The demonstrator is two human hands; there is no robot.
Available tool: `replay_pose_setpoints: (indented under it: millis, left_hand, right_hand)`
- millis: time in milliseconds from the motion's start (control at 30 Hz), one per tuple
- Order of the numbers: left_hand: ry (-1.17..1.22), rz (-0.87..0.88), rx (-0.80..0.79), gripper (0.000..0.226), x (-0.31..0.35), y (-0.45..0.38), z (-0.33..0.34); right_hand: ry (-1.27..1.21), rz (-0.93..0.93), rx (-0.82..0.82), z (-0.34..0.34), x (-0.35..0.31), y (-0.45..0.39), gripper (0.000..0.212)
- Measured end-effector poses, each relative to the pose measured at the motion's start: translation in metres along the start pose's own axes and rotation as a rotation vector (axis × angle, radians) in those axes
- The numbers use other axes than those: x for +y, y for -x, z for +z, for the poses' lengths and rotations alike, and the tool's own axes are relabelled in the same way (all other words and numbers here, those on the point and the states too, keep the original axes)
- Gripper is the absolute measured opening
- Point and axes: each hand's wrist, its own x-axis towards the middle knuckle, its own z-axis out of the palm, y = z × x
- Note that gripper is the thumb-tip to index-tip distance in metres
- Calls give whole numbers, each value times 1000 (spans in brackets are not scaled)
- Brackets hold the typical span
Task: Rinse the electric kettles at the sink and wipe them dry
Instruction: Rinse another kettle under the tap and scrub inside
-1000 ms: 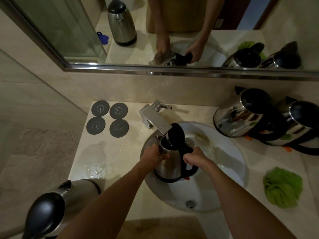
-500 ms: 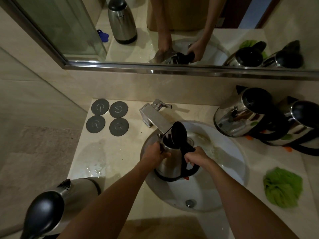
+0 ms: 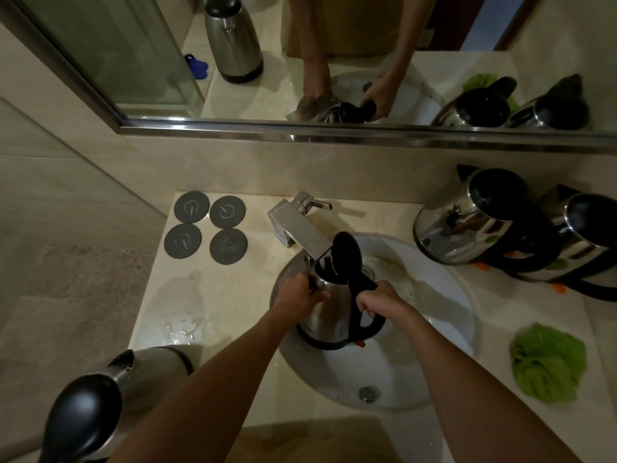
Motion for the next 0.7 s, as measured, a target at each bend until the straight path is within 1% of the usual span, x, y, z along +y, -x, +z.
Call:
replay_pose_setpoints:
  millis: [167, 300, 467, 600, 700]
  left_hand:
    - [33, -10, 8, 32, 0, 0, 2]
    - [51, 12, 21, 21, 0, 1, 2]
    - [90, 14, 37, 27, 1, 1, 1]
    - [116, -7, 24, 24, 2, -2, -1]
    - [144, 0, 10, 22, 0, -6, -2]
  right_hand:
    - [-12, 1, 4, 0, -1, -2, 10]
    - [-48, -14, 65, 4, 1, -4, 16]
    - [-91, -22, 103, 6, 3, -7, 15]
    - [-114, -37, 136, 9, 2, -8, 15]
    - [-132, -57, 142, 10, 4, -11, 20]
